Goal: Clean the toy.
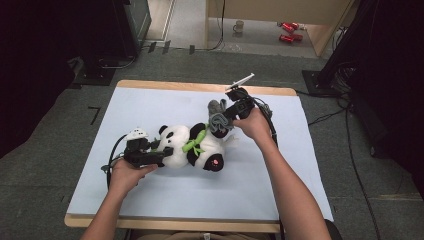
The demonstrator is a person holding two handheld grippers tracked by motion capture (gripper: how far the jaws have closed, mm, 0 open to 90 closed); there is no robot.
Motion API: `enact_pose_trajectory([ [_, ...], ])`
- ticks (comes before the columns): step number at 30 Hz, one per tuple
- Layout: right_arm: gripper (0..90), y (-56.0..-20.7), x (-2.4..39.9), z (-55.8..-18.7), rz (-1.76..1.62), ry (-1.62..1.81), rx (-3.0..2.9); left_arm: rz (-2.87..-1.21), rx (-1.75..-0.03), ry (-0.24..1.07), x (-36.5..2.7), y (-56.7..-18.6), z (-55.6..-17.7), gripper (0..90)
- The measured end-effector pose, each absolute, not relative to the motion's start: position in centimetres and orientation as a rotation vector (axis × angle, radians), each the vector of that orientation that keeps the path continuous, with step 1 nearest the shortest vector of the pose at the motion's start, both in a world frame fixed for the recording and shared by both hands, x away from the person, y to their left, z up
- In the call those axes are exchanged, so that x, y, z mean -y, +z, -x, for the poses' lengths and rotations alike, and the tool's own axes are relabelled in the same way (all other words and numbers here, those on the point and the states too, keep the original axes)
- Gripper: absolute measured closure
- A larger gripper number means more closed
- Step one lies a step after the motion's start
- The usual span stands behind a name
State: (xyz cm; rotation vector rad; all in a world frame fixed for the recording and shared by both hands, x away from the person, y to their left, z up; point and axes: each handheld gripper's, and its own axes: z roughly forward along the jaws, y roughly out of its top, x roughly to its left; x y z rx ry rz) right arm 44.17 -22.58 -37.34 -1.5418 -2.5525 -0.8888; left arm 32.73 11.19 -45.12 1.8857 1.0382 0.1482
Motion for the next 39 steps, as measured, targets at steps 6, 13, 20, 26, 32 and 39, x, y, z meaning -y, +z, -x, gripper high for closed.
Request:
enact_pose_trajectory([
  [6,79.1,-35.0,24.2,-44.3,1.619,-1.045,2.514,-1.881,-1.061,0.15,-11.1,-44.8,-33.5,39.7],
  [13,79.1,-32.2,23.6,-43.6,1.546,-1.216,2.503,-1.87,-1.05,0.148,-11.2,-44.8,-34.0,39.3],
  [20,79.0,-32.3,19.5,-43.2,1.421,-1.243,2.527,-1.874,-1.038,0.154,-11.2,-44.5,-34.6,38.7],
  [26,79.0,-32.9,15.2,-43.2,1.32,-1.25,2.511,-1.875,-1.041,0.134,-11.3,-44.2,-35.3,39.7],
  [32,79.0,-34.1,10.8,-42.6,1.208,-1.205,2.541,-1.849,-1.047,0.121,-11.4,-44.2,-35.8,39.7],
  [39,78.8,-36.7,7.8,-42.5,1.157,-1.091,2.575,-1.885,-0.977,0.226,-11.1,-44.0,-35.3,37.0],
])
